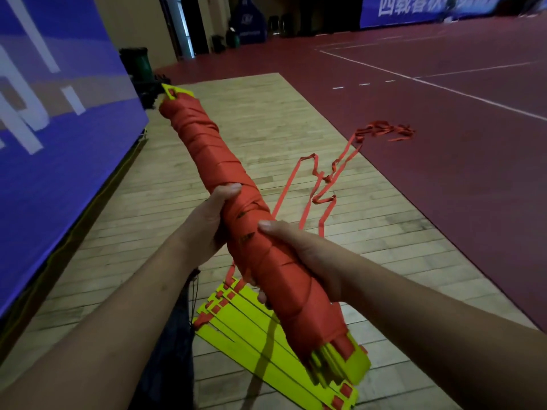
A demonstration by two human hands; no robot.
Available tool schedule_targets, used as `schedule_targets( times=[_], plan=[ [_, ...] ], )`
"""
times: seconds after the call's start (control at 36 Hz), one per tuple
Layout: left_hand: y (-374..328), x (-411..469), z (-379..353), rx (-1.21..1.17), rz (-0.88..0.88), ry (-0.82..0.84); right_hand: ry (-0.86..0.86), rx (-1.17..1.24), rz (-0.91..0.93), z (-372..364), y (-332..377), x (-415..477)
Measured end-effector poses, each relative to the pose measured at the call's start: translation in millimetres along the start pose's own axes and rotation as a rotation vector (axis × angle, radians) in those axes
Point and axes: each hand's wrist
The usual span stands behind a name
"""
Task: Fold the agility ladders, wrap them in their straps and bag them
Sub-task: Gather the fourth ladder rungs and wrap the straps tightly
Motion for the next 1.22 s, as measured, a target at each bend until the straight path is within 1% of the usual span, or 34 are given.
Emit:
schedule_targets(
  times=[0.06,0.11,0.14,0.19,0.25,0.28,0.33,0.44,0.5,0.53,0.56,0.61,0.67,0.72,0.78,0.81,0.83,0.89,0.94,1.0,1.11,1.17,1.22],
  plan=[
    [-1,0,2,0.000,0.042,0.020,-0.180,-0.107,0.122,-1,4,2],
    [-2,0,9,0.022,0.154,0.067,-0.354,-0.338,0.232,1,9,4],
    [-3,-1,14,0.083,0.219,0.107,-0.406,-0.464,0.272,3,12,3],
    [-3,-3,25,0.303,0.338,0.210,-0.498,-0.671,0.341,8,14,3],
    [1,-4,33,0.494,0.413,0.291,-0.600,-0.814,0.395,14,14,2],
    [3,-4,32,0.545,0.411,0.303,-0.645,-0.863,0.423,16,14,3],
    [5,-3,24,0.567,0.348,0.277,-0.721,-0.974,0.471,21,14,6],
    [8,-1,-8,0.575,0.192,0.157,-0.882,-1.259,0.502,12,8,5],
    [15,-1,-16,0.683,0.111,0.079,-0.941,-1.422,0.538,3,3,1],
    [18,0,-17,0.729,0.074,0.036,-0.945,-1.458,0.575,0,-1,1],
    [21,2,-16,0.733,0.061,-0.011,-0.931,-1.466,0.614,-2,-5,1],
    [22,5,-10,0.616,0.093,-0.097,-0.860,-1.398,0.692,-5,-13,4],
    [21,9,-3,0.487,0.105,-0.169,-0.735,-1.258,0.707,-5,-16,6],
    [18,11,4,0.410,0.104,-0.187,-0.610,-1.048,0.658,-4,-12,4],
    [15,11,10,0.303,0.105,-0.150,-0.549,-0.765,0.533,-3,-5,1],
    [14,9,12,0.242,0.112,-0.123,-0.518,-0.622,0.435,-4,-3,0],
    [12,7,11,0.181,0.116,-0.094,-0.456,-0.489,0.332,-6,-1,-1],
    [9,3,8,0.064,0.130,-0.048,-0.258,-0.255,0.152,-10,0,-4],
    [8,1,8,0.002,0.126,0.000,-0.122,-0.122,0.035,-14,1,-9],
    [8,0,11,-0.029,0.123,0.020,-0.110,-0.094,0.042,-16,3,-14],
    [6,0,16,-0.022,0.147,0.006,-0.205,-0.249,0.201,-17,5,-14],
    [2,0,19,0.031,0.181,0.034,-0.254,-0.321,0.261,-14,7,-12],
    [0,2,23,0.155,0.221,0.052,-0.355,-0.438,0.338,-10,10,-10]
  ],
)
Point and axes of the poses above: each hand's wrist, its own x-axis towards the middle knuckle, its own z-axis out of the back of the hand, y = z × x, and after that the axes turned 10 degrees about -y, right-handed
